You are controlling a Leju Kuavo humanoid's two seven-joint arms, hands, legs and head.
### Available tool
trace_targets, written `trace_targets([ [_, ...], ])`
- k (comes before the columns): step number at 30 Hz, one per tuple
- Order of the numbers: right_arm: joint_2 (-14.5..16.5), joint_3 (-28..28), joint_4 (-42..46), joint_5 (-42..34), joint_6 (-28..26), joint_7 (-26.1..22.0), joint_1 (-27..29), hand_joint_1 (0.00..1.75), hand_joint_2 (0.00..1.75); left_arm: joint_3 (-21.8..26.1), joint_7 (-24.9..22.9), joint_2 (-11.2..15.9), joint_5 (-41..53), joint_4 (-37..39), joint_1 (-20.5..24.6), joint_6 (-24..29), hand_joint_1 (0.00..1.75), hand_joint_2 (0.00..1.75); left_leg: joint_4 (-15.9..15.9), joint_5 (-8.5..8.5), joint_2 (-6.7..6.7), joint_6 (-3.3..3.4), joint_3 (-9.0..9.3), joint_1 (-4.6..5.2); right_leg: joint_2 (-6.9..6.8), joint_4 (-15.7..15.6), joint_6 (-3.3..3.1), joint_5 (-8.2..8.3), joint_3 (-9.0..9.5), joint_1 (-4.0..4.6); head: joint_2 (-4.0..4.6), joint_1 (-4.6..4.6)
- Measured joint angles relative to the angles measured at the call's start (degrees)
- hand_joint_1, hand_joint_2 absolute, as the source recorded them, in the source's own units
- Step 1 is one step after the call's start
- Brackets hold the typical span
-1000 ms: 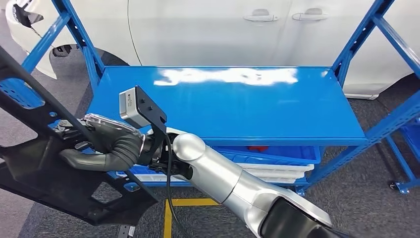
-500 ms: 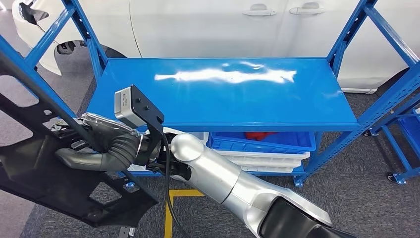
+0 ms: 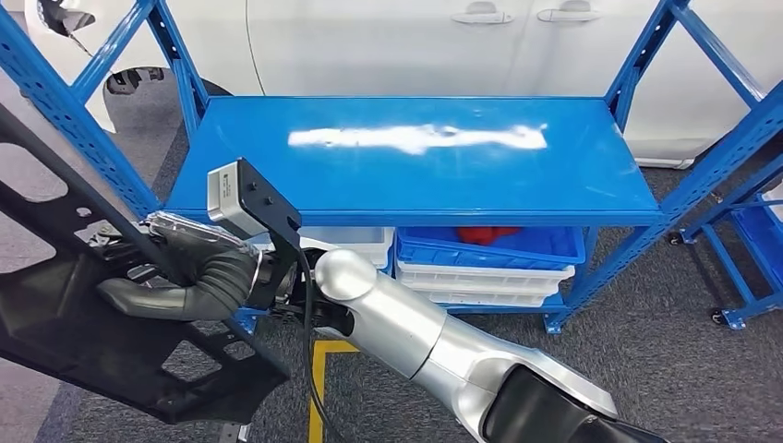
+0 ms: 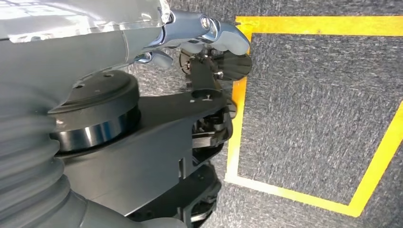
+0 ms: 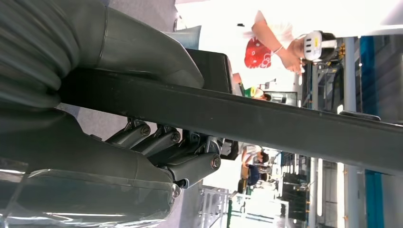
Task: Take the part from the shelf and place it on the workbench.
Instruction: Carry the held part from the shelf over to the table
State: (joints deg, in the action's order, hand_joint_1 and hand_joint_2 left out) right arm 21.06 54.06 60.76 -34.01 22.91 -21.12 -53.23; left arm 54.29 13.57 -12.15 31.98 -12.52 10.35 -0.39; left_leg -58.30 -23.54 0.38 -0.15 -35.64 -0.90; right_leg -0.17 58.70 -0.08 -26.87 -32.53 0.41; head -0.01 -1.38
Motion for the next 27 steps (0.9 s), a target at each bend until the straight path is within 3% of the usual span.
trace_targets([
  [4, 0.0, 0.2, 0.0, -0.2, -0.2, 0.0, -0.2, 1.75, 1.75, 0.0, 0.0, 0.0, 0.0, 0.0, 0.0, 0.0, 0.00, 1.75, 0.0, 0.18, -0.10, -1.34, -0.47, -0.09, -0.11, -1.5, -1.02, 1.43, -0.24, -0.13, -0.01, 0.10],
  [6, 0.0, 0.3, 0.0, -0.2, -0.2, 0.0, -0.4, 1.75, 1.75, 0.0, 0.0, 0.0, 0.0, 0.0, 0.0, 0.0, 0.00, 1.75, -4.0, -3.05, -0.11, -1.70, -2.08, -0.17, -0.31, -2.1, -1.51, 2.28, -0.51, -0.40, 0.00, 0.02],
  [8, 0.1, 0.4, -0.1, -0.1, -0.6, 0.0, -0.5, 1.75, 1.75, 0.0, 0.0, 0.0, 0.0, 0.0, -0.1, -0.1, 0.00, 1.75, -11.4, -7.37, -0.10, -2.04, -4.83, -0.22, -0.40, -2.1, -1.79, 2.79, -1.23, -0.28, 0.01, -0.04],
  [10, 0.0, 0.7, -0.1, 0.2, -1.2, 0.0, -0.4, 1.75, 1.75, 0.0, 0.0, 0.0, 0.0, 0.0, -0.1, -0.1, 0.00, 1.75, -15.6, -8.86, -0.11, -2.28, -5.92, -0.25, -0.43, -1.8, -1.78, 3.17, -2.07, -0.20, 0.01, -0.06],
  [12, 0.0, 0.9, -0.2, 0.7, -1.6, -0.1, -0.3, 1.75, 1.75, 0.0, 0.0, 0.1, 0.1, 0.0, -0.1, -0.1, 0.00, 1.75, -11.8, -6.66, -0.14, -2.29, -3.02, -0.28, -0.42, -1.2, -1.63, 3.38, -2.77, -0.22, 0.01, -0.08],
  [14, 0.0, 0.9, -0.3, 1.4, -2.0, -0.6, -0.3, 1.75, 1.75, 0.0, 0.0, 0.1, 0.1, 0.0, 0.0, -0.1, 0.00, 1.75, -3.9, -4.18, -0.17, -1.99, 1.59, -0.18, -0.41, -0.6, -1.30, 3.50, -3.31, -0.15, 0.01, -0.09],
  [16, 0.1, 0.9, -0.4, 2.6, -2.6, -1.2, -0.3, 1.75, 1.75, 0.0, 0.0, 0.1, 0.1, 0.0, 0.1, -0.1, 0.00, 1.75, 0.0, -3.44, -0.09, -1.37, 3.45, 0.07, -0.40, -0.3, -0.73, 3.82, -3.81, 0.00, -0.01, -0.07],
  [18, 0.1, 0.8, -0.5, 4.0, -3.7, -1.8, -0.2, 1.75, 1.75, 0.0, 0.0, 0.1, 0.1, 0.0, 0.0, -0.1, 0.00, 1.75, 0.1, -2.99, -0.04, -0.62, 3.13, 0.16, -0.40, -0.4, -0.09, 4.26, -4.11, 0.05, -0.01, -0.09],
  [20, 0.0, 0.6, -0.5, 5.8, -5.2, -2.4, -0.1, 1.75, 1.75, 0.0, -0.1, 0.0, 0.2, 0.0, 0.1, -0.2, 0.00, 1.75, 0.4, -2.27, -0.17, 0.21, 2.83, -0.05, -0.24, 0.7, 0.50, 3.20, -4.74, -0.04, 0.00, -0.03],
  [22, 0.0, 0.1, -0.6, 7.5, -6.5, -3.0, 0.0, 1.75, 1.75, 0.0, -0.1, 0.0, 0.3, 0.0, 0.2, -0.2, 0.00, 1.75, 0.7, -1.55, -0.29, 0.82, 2.27, -0.19, -0.07, 6.1, 1.08, -0.66, -6.93, -0.28, 0.00, 0.10],
  [24, -0.2, -0.4, -0.6, 9.3, -7.3, -3.4, 0.4, 1.75, 1.75, 0.0, -0.1, 0.0, 0.4, 0.0, 0.2, -0.2, 0.00, 1.75, 0.7, -1.01, -0.32, 0.95, 1.50, -0.19, -0.05, 14.0, 1.49, -4.69, -9.82, -0.54, 0.00, 0.14],
  [25, -0.3, -0.6, -0.6, 10.2, -7.4, -3.5, 0.7, 1.75, 1.75, 0.0, -0.2, 0.0, 0.5, 0.0, 0.2, -0.2, 0.00, 1.75, 0.6, -0.76, -0.33, 0.91, 1.15, -0.18, -0.05, 16.3, 1.58, -5.49, -10.43, -0.64, 0.00, 0.14],
  [26, -0.3, -0.9, -0.6, 11.2, -7.2, -3.5, 1.0, 1.75, 1.75, 0.0, -0.3, 0.0, 0.6, 0.0, 0.2, -0.2, 0.00, 1.75, 0.6, -0.55, -0.31, 0.82, 0.84, -0.18, -0.06, 16.2, 1.58, -5.17, -9.87, -0.72, 0.00, 0.15],
  [27, -0.4, -1.2, -0.6, 11.9, -6.8, -3.5, 1.3, 1.75, 1.75, 0.0, -0.4, 0.0, 0.8, 0.0, 0.2, -0.2, 0.00, 1.75, 0.5, -0.38, -0.28, 0.71, 0.62, -0.18, -0.06, 13.7, 1.47, -3.91, -8.15, -0.76, -0.01, 0.14],
])
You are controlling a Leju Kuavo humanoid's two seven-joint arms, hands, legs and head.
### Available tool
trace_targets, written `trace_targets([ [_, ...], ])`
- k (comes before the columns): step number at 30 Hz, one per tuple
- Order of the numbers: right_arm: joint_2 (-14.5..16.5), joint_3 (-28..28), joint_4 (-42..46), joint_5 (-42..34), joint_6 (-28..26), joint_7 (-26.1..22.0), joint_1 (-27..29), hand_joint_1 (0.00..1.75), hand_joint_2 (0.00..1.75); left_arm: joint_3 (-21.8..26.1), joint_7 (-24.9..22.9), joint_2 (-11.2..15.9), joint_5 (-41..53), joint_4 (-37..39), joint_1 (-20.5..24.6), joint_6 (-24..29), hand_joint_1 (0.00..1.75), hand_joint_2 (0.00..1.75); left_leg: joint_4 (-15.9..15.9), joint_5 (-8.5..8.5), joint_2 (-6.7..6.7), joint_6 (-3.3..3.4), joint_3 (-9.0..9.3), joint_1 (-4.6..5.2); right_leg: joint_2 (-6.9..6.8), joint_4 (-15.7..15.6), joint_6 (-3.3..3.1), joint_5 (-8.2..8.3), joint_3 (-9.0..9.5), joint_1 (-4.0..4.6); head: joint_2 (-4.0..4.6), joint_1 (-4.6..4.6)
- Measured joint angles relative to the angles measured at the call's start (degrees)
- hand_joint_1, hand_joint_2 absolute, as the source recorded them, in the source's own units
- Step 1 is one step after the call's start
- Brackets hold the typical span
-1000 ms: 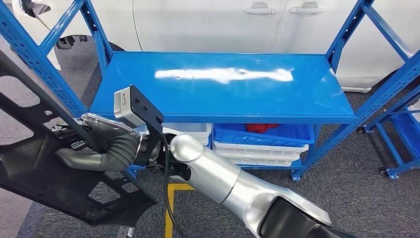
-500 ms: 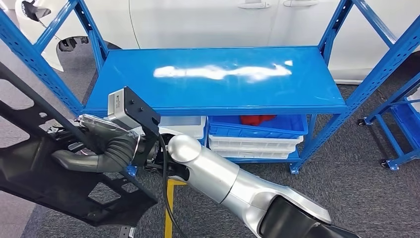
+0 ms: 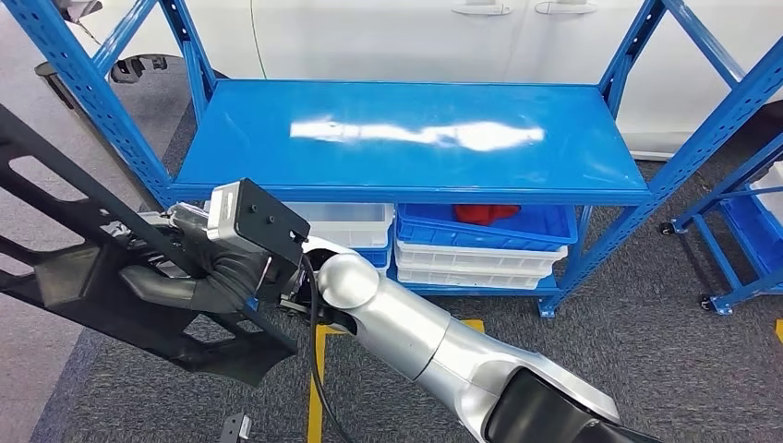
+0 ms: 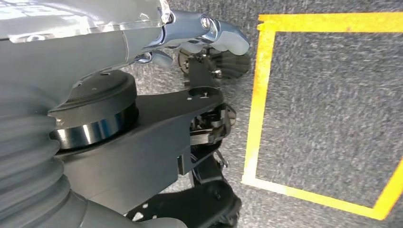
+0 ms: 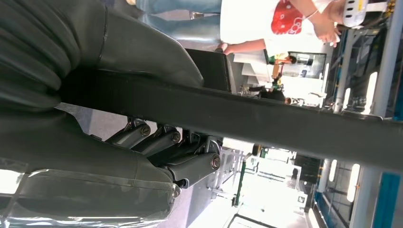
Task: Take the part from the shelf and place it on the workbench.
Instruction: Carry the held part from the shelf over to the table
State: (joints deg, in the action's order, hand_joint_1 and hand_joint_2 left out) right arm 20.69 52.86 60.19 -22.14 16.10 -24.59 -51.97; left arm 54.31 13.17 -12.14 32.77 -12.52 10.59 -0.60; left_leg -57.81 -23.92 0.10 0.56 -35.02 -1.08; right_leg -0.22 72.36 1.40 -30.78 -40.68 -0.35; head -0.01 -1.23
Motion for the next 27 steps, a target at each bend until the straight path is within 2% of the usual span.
trace_targets([
  [2, 0.0, -0.7, 0.0, 0.5, 1.5, 0.2, 0.2, 1.75, 1.75, 0.0, -0.1, 0.0, 0.3, 0.0, 0.1, 0.0, 0.00, 1.75, -0.1, 0.27, 0.07, -0.34, -0.28, 0.04, 0.04, -8.5, -0.52, 3.03, 5.11, 0.10, 0.01, 0.00],
  [3, 0.0, -1.1, 0.0, 0.4, 2.3, 0.3, 0.2, 1.75, 1.75, 0.0, -0.2, -0.1, 0.4, 0.0, 0.2, 0.0, 0.00, 1.75, -0.2, 0.41, 0.08, -0.59, -0.42, 0.09, 0.07, -11.8, -0.81, 3.96, 6.87, 0.25, 0.00, 0.01],
  [4, 0.0, -1.4, 0.0, 0.2, 3.1, 0.4, 0.3, 1.75, 1.75, 0.0, -0.2, -0.1, 0.5, 0.0, 0.3, -0.1, 0.00, 1.75, -0.2, 0.59, 0.08, -0.89, -0.56, 0.12, 0.11, -13.6, -1.07, 4.36, 7.75, 0.43, 0.00, 0.01],
  [7, 0.0, -2.2, -0.1, -0.2, 4.9, 0.5, 0.7, 1.75, 1.75, -0.1, -0.4, -0.1, 0.8, 0.0, 0.6, -0.1, 0.00, 1.75, 0.0, 1.04, 0.03, -1.93, -0.85, 0.06, 0.12, -14.5, -1.95, 5.02, 7.54, 0.55, 0.00, -0.01],
  [8, 0.0, -2.4, -0.1, -0.3, 5.2, 0.5, 0.7, 1.75, 1.75, -0.1, -0.5, -0.1, 0.8, 0.0, 0.6, -0.1, 0.00, 1.75, -0.5, 0.50, 0.02, -2.21, -1.08, 0.03, 0.07, -14.8, -2.36, 5.39, 7.46, 0.43, 0.00, -0.03],
  [9, 0.0, -2.5, -0.1, -0.2, 5.4, 0.5, 0.7, 1.75, 1.75, -0.1, -0.5, -0.1, 0.8, 0.0, 0.7, -0.1, 0.00, 1.75, -2.0, -0.80, 0.02, -2.44, -1.70, 0.00, -0.01, -15.0, -2.76, 5.78, 7.32, 0.29, 0.01, -0.05],
  [10, 0.1, -2.6, -0.1, 0.1, 5.5, 0.4, 0.8, 1.75, 1.75, -0.1, -0.6, -0.1, 0.8, 0.0, 0.7, -0.1, 0.00, 1.75, -4.8, -2.84, 0.02, -2.61, -2.79, -0.08, -0.09, -15.2, -3.07, 6.11, 7.12, 0.24, 0.01, -0.05],
  [12, 0.1, -2.7, -0.2, 0.9, 5.4, 0.0, 1.2, 1.75, 1.75, -0.1, -0.6, -0.1, 0.8, 0.0, 0.7, -0.1, 0.00, 1.75, -12.7, -7.20, 0.03, -2.90, -5.70, -0.11, -0.14, -15.2, -3.36, 6.58, 6.50, 0.39, 0.01, -0.07],
  [13, 0.1, -2.8, -0.2, 1.5, 5.4, -0.1, 1.5, 1.75, 1.75, -0.1, -0.7, -0.1, 0.8, 0.0, 0.7, -0.1, 0.00, 1.75, -15.7, -8.36, 0.03, -3.00, -6.59, -0.12, -0.15, -15.1, -3.39, 6.79, 6.17, 0.47, 0.01, -0.07],
  [14, 0.1, -2.8, -0.2, 2.0, 5.3, -0.2, 1.7, 1.75, 1.75, -0.1, -0.7, -0.1, 0.8, 0.0, 0.7, -0.1, 0.00, 1.75, -16.5, -8.46, 0.02, -3.04, -6.48, -0.12, -0.15, -15.0, -3.35, 6.97, 5.86, 0.52, 0.01, -0.07],
  [15, 0.1, -2.9, -0.2, 2.4, 5.2, -0.2, 1.9, 1.75, 1.75, -0.1, -0.7, -0.1, 0.8, 0.0, 0.7, -0.1, 0.00, 1.75, -15.0, -7.55, 0.02, -3.00, -5.20, -0.12, -0.13, -14.9, -3.30, 7.10, 5.60, 0.54, 0.01, -0.08],
  [17, 0.1, -3.2, -0.2, 3.0, 4.9, -0.2, 2.1, 1.75, 1.75, -0.1, -0.6, -0.1, 0.9, 0.0, 0.8, -0.1, 0.00, 1.75, -7.1, -4.70, -0.02, -2.73, -0.24, -0.11, -0.10, -14.5, -3.07, 7.25, 5.16, 0.56, 0.01, -0.09],
  [18, 0.1, -3.3, -0.2, 3.2, 4.8, -0.2, 2.1, 1.75, 1.75, -0.1, -0.4, -0.1, 0.9, 0.0, 0.8, -0.1, 0.00, 1.75, -3.5, -3.76, -0.02, -2.49, 1.78, -0.01, -0.09, -14.2, -2.88, 7.33, 4.93, 0.65, 0.01, -0.07],
  [19, 0.1, -3.4, -0.2, 3.5, 4.7, -0.3, 2.1, 1.75, 1.75, -0.1, -0.2, -0.1, 0.9, 0.0, 0.9, -0.1, 0.00, 1.75, -1.0, -3.29, 0.01, -2.30, 3.01, 0.01, -0.09, -14.0, -2.76, 7.37, 4.67, 0.83, 0.01, -0.03],
  [22, 0.1, -3.6, -0.2, 4.6, 4.6, -0.8, 2.1, 1.75, 1.75, -0.1, 0.2, -0.1, 0.8, 0.0, 0.9, 0.0, 0.00, 1.75, 0.1, -3.02, 0.11, -1.92, 3.09, 0.20, -0.10, -13.9, -2.69, 7.69, 4.19, 1.06, 0.01, 0.03],
  [27, 0.1, -3.7, 0.1, 7.1, 3.9, -1.4, 2.1, 1.75, 1.75, 0.0, 0.6, -0.1, 0.8, 0.0, 0.9, 0.0, 0.00, 1.75, 0.0, -2.58, 0.09, -1.22, 2.66, 0.55, -0.08, -14.6, -1.68, 8.57, 4.16, 0.74, 0.01, 0.01],
])
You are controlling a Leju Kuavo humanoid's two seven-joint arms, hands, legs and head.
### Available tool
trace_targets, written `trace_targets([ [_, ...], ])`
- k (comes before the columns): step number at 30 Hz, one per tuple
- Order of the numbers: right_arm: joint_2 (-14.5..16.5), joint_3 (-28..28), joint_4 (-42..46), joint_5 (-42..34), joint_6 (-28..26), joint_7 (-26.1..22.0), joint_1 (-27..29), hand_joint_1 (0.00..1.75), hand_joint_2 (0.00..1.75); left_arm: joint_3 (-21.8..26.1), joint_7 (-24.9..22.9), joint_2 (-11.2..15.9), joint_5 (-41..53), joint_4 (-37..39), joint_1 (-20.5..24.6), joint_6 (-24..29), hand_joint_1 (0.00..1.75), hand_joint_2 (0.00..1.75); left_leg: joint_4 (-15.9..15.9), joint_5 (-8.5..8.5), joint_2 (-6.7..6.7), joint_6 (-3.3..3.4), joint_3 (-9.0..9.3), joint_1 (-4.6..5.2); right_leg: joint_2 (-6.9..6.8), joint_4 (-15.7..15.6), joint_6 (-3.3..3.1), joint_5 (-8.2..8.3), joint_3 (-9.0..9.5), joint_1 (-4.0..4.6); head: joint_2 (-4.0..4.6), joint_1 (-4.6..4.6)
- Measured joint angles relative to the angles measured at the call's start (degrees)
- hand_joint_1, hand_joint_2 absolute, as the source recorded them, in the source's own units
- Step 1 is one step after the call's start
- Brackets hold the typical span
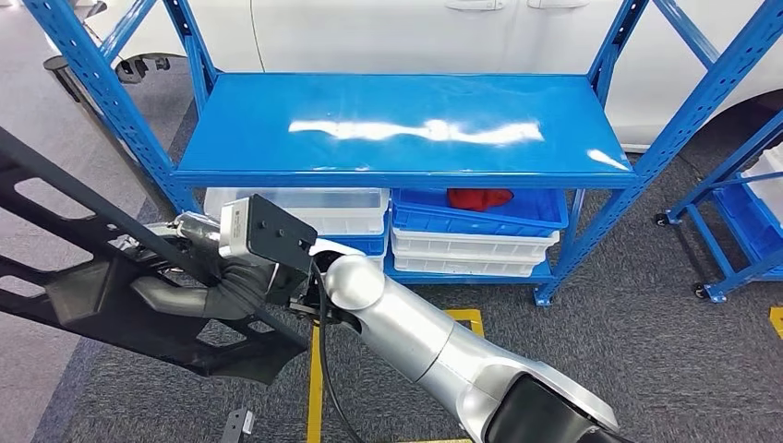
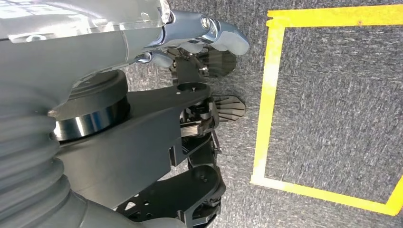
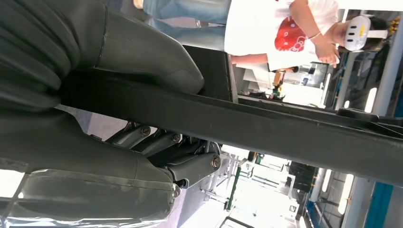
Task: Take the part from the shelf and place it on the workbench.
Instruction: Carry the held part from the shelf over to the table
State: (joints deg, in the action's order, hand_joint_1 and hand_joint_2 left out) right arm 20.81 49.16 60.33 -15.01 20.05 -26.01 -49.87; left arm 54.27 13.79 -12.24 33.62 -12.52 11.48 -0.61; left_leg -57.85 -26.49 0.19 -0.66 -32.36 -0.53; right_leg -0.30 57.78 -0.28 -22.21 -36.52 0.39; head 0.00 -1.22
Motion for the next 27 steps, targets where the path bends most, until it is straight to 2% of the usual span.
trace_targets([
  [7, 0.0, 0.0, 0.3, 1.6, -0.5, -0.5, 0.0, 1.75, 1.75, 0.0, 0.3, 0.0, 0.0, 0.0, 0.0, -0.1, 0.00, 1.75, -0.5, 0.44, 0.03, 0.72, -0.99, 0.38, -0.02, -0.2, 1.05, 0.78, -0.58, -0.43, 0.00, -0.02],
  [10, 0.1, 0.0, 0.5, 2.0, -0.5, -0.5, 0.0, 1.75, 1.75, 0.0, 0.4, 0.1, 0.0, 0.0, 0.0, -0.1, 0.00, 1.75, 0.0, 1.06, 0.14, 1.36, -0.99, 0.18, -0.13, 0.1, 1.49, 0.56, -0.76, -0.51, 0.00, -0.01],
  [11, 0.1, 0.0, 0.5, 2.1, -0.5, -0.5, 0.0, 1.75, 1.75, 0.0, 0.4, 0.0, 0.0, 0.0, 0.0, -0.2, 0.00, 1.75, 0.2, 1.39, 0.18, 1.65, -0.99, 0.01, -0.09, 1.3, 1.64, -0.51, -1.21, -0.52, 0.00, 0.02],
  [12, 0.1, 0.0, 0.6, 2.2, -0.5, -0.5, 0.1, 1.75, 1.75, 0.0, 0.4, 0.0, 0.0, 0.0, 0.0, -0.2, 0.00, 1.75, 0.5, 1.73, 0.25, 1.90, -1.06, -0.15, -0.02, 3.6, 1.77, -2.26, -2.13, -0.58, 0.00, 0.04],
  [14, 0.1, -0.1, 0.6, 2.4, -0.6, -0.5, 0.3, 1.75, 1.75, 0.0, 0.4, 0.0, 0.0, 0.0, -0.1, -0.4, 0.00, 1.75, 0.6, 2.13, 0.60, 2.00, -1.54, -0.16, 0.09, 11.6, 2.05, -6.94, -5.21, -0.82, 0.00, 0.06],
  [15, 0.1, -0.1, 0.6, 2.6, -0.6, -0.5, 0.5, 1.75, 1.75, 0.0, 0.4, 0.0, -0.1, 0.0, -0.1, -0.5, 0.00, 1.75, 0.5, 2.28, 0.90, 1.90, -1.80, -0.17, 0.09, 15.2, 2.15, -8.55, -6.52, -0.94, -0.01, 0.05],
  [16, 0.1, -0.1, 0.6, 2.7, -0.6, -0.5, 0.7, 1.75, 1.75, 0.0, 0.4, 0.0, -0.1, 0.0, -0.2, -0.5, 0.00, 1.75, 0.5, 2.42, 1.28, 1.76, -2.03, -0.18, 0.09, 17.1, 2.20, -9.17, -6.99, -1.05, -0.01, 0.04],
  [17, 0.1, -0.1, 0.6, 2.8, -0.6, -0.5, 0.8, 1.75, 1.75, 0.0, 0.4, 0.0, -0.1, 0.0, -0.2, -0.5, 0.00, 1.75, 0.4, 2.54, 1.76, 1.59, -2.22, -0.20, 0.14, 16.5, 2.18, -8.62, -6.17, -1.16, -0.01, 0.04],
  [18, 0.1, -0.1, 0.6, 2.9, -0.6, -0.5, 0.9, 1.75, 1.75, 0.0, 0.4, 0.0, -0.1, 0.0, -0.2, -0.5, 0.00, 1.75, 0.3, 2.65, 2.31, 1.43, -2.34, -0.22, 0.37, 13.4, 2.06, -7.17, -4.17, -1.27, -0.01, 0.04],
  [20, 0.1, -0.1, 0.7, 3.1, -0.6, -0.5, 0.9, 1.75, 1.75, 0.0, 0.4, 0.0, -0.1, 0.0, -0.2, -0.6, 0.00, 1.75, 0.1, 2.81, 3.42, 0.96, -2.58, -0.24, 2.27, 5.0, 1.69, -4.47, 0.77, -1.45, 0.00, 0.02],
  [21, 0.1, -0.1, 0.8, 3.2, -0.6, -0.5, 0.9, 1.75, 1.75, 0.0, 0.4, 0.0, -0.1, 0.0, -0.1, -0.6, 0.00, 1.75, 0.1, 2.94, 3.91, 0.62, -2.74, -0.26, 3.03, 2.1, 1.51, -3.81, 2.31, -1.45, 0.00, 0.03],
  [22, 0.1, -0.1, 0.8, 3.2, -0.6, -0.5, 0.9, 1.75, 1.75, 0.0, 0.4, -0.1, -0.1, 0.0, -0.1, -0.7, 0.00, 1.75, 0.1, 3.09, 4.33, 0.23, -2.93, -0.30, 3.54, 0.8, 1.32, -3.69, 2.95, -1.37, 0.00, 0.02],
  [24, 0.1, -0.2, 0.9, 3.3, -0.5, -0.5, 0.9, 1.75, 1.75, 0.0, 0.4, -0.1, -0.1, 0.0, -0.1, -0.7, 0.00, 1.75, 0.4, 3.47, 5.15, -0.64, -3.22, -0.46, 2.75, 0.6, 0.76, -3.48, 2.93, -1.17, 0.00, 0.03],
  [25, 0.2, -0.2, 1.0, 3.3, -0.5, -0.5, 0.9, 1.75, 1.75, 0.0, 0.4, -0.1, -0.1, 0.0, -0.2, -0.7, 0.00, 1.75, 0.3, 3.38, 5.00, -0.97, -3.37, -0.53, 2.20, 0.3, 0.31, -3.25, 2.99, -1.18, 0.00, 0.01],
  [26, 0.3, -0.2, 1.0, 3.4, -0.5, -0.5, 0.9, 1.75, 1.75, 0.0, 0.4, 0.0, -0.1, 0.0, -0.2, -0.7, 0.00, 1.75, -0.6, 2.72, 4.30, -1.24, -3.82, -0.54, 1.59, -0.1, -0.16, -2.99, 3.06, -1.25, 0.00, -0.11],
  [27, 0.4, -0.2, 1.1, 3.4, -0.5, -0.5, 0.8, 1.75, 1.75, 0.0, 0.4, 0.0, -0.1, 0.0, -0.2, -0.7, 0.00, 1.75, -2.6, 1.41, 3.23, -1.47, -4.73, -0.52, 0.90, -0.4, -0.56, -2.76, 3.11, -1.32, 0.00, -0.25],
])
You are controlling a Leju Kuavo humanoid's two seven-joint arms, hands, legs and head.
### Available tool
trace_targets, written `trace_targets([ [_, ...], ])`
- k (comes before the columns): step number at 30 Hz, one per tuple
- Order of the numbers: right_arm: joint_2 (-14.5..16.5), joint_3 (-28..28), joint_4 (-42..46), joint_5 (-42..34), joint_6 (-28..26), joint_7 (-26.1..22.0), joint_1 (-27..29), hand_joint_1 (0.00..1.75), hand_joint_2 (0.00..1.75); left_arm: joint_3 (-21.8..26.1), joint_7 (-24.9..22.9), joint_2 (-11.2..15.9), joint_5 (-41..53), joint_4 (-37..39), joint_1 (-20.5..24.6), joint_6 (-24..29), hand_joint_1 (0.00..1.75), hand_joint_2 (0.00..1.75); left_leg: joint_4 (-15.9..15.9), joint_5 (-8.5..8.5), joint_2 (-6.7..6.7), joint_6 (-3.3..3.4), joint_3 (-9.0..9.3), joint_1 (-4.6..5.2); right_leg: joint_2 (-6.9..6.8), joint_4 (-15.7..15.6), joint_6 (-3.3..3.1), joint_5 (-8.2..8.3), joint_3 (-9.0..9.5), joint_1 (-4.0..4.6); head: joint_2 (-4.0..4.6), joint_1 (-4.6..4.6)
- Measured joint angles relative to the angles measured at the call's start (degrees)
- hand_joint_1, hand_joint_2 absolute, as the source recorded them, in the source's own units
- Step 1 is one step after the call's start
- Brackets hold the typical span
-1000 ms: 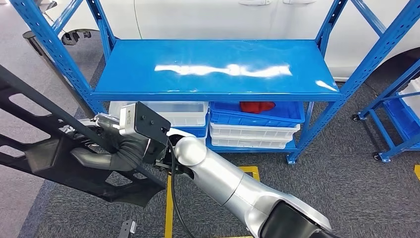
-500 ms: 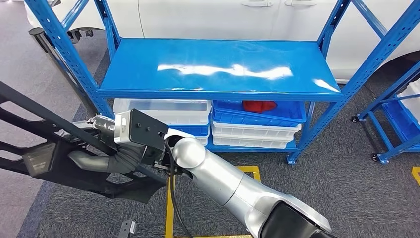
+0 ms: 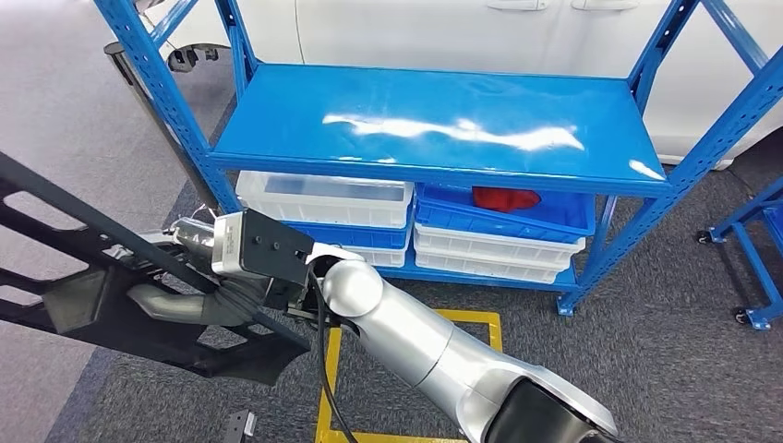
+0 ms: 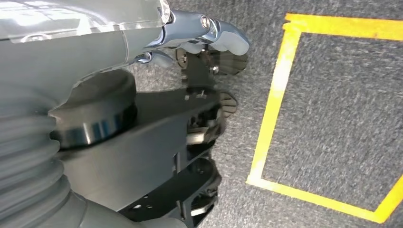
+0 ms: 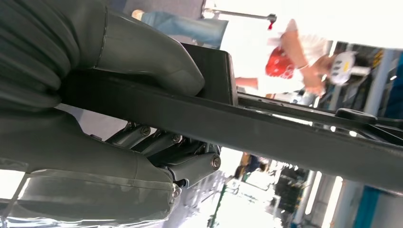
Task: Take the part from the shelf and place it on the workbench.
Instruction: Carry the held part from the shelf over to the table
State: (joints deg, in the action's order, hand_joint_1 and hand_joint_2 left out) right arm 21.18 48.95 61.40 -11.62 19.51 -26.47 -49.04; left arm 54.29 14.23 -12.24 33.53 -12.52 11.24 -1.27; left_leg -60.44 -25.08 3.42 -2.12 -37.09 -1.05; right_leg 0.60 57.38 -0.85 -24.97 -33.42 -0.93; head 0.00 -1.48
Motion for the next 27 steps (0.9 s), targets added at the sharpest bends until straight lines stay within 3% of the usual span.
trace_targets([
  [2, 0.1, 0.0, 0.0, 0.0, 0.0, 0.0, 0.1, 1.75, 1.75, 0.0, 0.0, 0.0, 0.0, 0.0, 0.1, 0.0, 0.00, 1.75, -7.3, -3.99, -2.21, -0.36, -3.14, -0.04, -1.38, -0.2, -0.40, 0.15, -0.08, 0.23, 0.00, -0.28],
  [3, 0.1, 0.0, 0.0, 0.0, 0.0, 0.0, 0.2, 1.75, 1.75, 0.0, 0.0, 0.0, 0.0, 0.0, 0.0, 0.0, 0.00, 1.75, -11.1, -5.56, -2.66, -0.55, -4.71, -0.09, -2.11, -0.2, -0.45, 0.14, -0.18, 0.38, 0.00, -0.29],
  [4, 0.1, 0.0, 0.0, 0.1, 0.0, 0.0, 0.2, 1.75, 1.75, 0.0, 0.0, 0.0, 0.0, 0.0, 0.0, 0.0, 0.00, 1.75, -13.3, -6.22, -2.89, -0.67, -5.53, -0.12, -2.86, -0.1, -0.48, 0.13, -0.27, 0.50, 0.00, -0.29],
  [5, 0.1, 0.0, -0.1, 0.1, 0.0, 0.0, 0.3, 1.75, 1.75, 0.0, 0.0, 0.0, 0.0, 0.0, -0.1, 0.0, 0.00, 1.75, -13.3, -5.82, -3.07, -0.72, -5.21, -0.13, -3.60, 0.0, -0.48, 0.12, -0.34, 0.58, 0.00, -0.29],
  [7, 0.2, 0.0, -0.1, 0.0, 0.1, 0.0, 0.3, 1.75, 1.75, 0.0, 0.0, 0.1, -0.1, 0.0, -0.2, 0.0, 0.00, 1.75, -6.7, -2.62, -4.33, -0.63, -1.18, -0.12, -4.93, 0.3, -0.35, -0.02, -0.36, 0.66, 0.00, -0.30],
  [9, 0.2, 0.0, 0.0, -0.1, 0.1, 0.0, 0.2, 1.75, 1.75, 0.0, 0.0, 0.1, -0.1, 0.0, 0.0, 0.0, 0.00, 1.75, 0.4, -0.51, -6.40, -0.01, 2.66, 0.29, -6.00, 0.6, 0.04, -0.23, -0.44, 1.02, 0.00, -0.26],
  [11, 0.2, 0.0, 0.0, -0.2, 0.0, -0.1, 0.1, 1.75, 1.75, 0.0, 0.0, 0.1, -0.1, 0.0, 0.1, 0.0, 0.00, 1.75, 2.3, -0.32, -6.72, 0.85, 3.31, 0.64, -6.90, 0.8, 0.52, -0.28, -0.52, 1.37, 0.00, -0.16],
  [13, 0.2, 0.0, 0.0, -0.2, 0.0, -0.1, 0.1, 1.75, 1.75, 0.0, 0.0, 0.1, -0.1, 0.0, 0.0, 0.0, 0.00, 1.75, 2.5, 0.10, -5.46, 1.60, 3.01, 0.45, -7.42, 0.8, 1.09, -0.40, -0.51, 1.33, 0.00, -0.11],
  [15, 0.3, 0.0, 0.0, -0.2, 0.0, -0.1, 0.0, 1.75, 1.75, 0.0, 0.0, 0.1, -0.1, 0.0, 0.0, 0.0, 0.00, 1.75, 2.8, 0.56, -4.23, 2.31, 2.82, 0.22, -5.25, 3.2, 1.73, -2.31, -1.42, 0.99, 0.00, -0.10],
  [17, 0.2, 0.0, 0.0, -0.2, -0.1, -0.1, 0.1, 1.75, 1.75, 0.0, 0.0, 0.0, -0.1, 0.0, 0.1, 0.0, 0.00, 1.75, 2.8, 0.89, -2.92, 2.76, 2.51, 0.18, -2.07, 10.2, 2.08, -6.33, -4.47, 0.70, 0.00, -0.06],
  [19, 0.0, 0.0, 0.0, -0.2, -0.1, -0.1, 0.4, 1.75, 1.75, 0.0, 0.0, 0.0, -0.1, 0.0, 0.1, 0.0, 0.00, 1.75, 2.8, 1.07, -1.42, 2.91, 2.23, 0.24, -1.01, 17.2, 2.06, -8.90, -7.67, 0.70, 0.00, -0.03],
  [20, -0.1, 0.0, 0.0, -0.2, -0.1, -0.1, 0.4, 1.75, 1.75, 0.1, 0.0, 0.1, -0.1, 0.0, 0.0, 0.0, 0.00, 1.75, 2.7, 1.14, -0.60, 2.89, 2.16, 0.28, -0.86, 17.9, 1.93, -8.53, -7.99, 0.71, 0.00, -0.03],
  [21, -0.1, 0.0, 0.0, -0.2, -0.1, -0.1, 0.5, 1.75, 1.75, 0.1, 0.0, 0.1, -0.1, 0.0, 0.0, 0.0, 0.00, 1.75, 2.7, 1.19, 0.29, 2.84, 2.13, 0.33, -0.65, 16.2, 1.69, -7.06, -7.12, 0.72, 0.00, -0.03],
  [22, -0.1, 0.0, 0.0, -0.2, -0.1, -0.1, 0.5, 1.75, 1.75, 0.1, 0.0, 0.1, -0.1, 0.0, 0.0, 0.0, 0.00, 1.75, 2.6, 1.23, 1.19, 2.78, 2.15, 0.37, 0.00, 12.4, 1.33, -4.84, -5.27, 0.74, 0.00, -0.02],
  [24, -0.1, 0.0, 0.0, -0.2, -0.1, -0.1, 0.4, 1.75, 1.75, 0.1, 0.0, -0.2, -0.1, 0.0, 0.0, 0.0, 0.00, 1.75, 2.5, 1.38, 2.75, 2.46, 1.95, 0.31, 3.00, 4.4, 0.45, -1.55, -1.53, 0.66, 0.00, -0.18],
  [26, -0.1, 0.0, 0.0, -0.2, -0.2, -0.1, 0.3, 1.75, 1.75, 0.1, 0.0, -0.4, -0.1, 0.1, 0.2, 0.0, 0.00, 1.75, 2.5, 1.65, 4.02, 1.77, 1.42, -0.12, 4.81, 1.2, 0.04, -0.85, -0.32, 0.73, 0.00, -0.24],
  [27, -0.1, 0.0, 0.0, -0.2, -0.2, -0.1, 0.3, 1.75, 1.75, 0.1, 0.0, -0.4, -0.1, 0.1, 0.1, 0.0, 0.00, 1.75, 2.6, 1.85, 4.71, 1.31, 1.20, -0.29, 4.40, 0.8, 0.05, -0.72, -0.31, 0.84, 0.00, -0.22],
])
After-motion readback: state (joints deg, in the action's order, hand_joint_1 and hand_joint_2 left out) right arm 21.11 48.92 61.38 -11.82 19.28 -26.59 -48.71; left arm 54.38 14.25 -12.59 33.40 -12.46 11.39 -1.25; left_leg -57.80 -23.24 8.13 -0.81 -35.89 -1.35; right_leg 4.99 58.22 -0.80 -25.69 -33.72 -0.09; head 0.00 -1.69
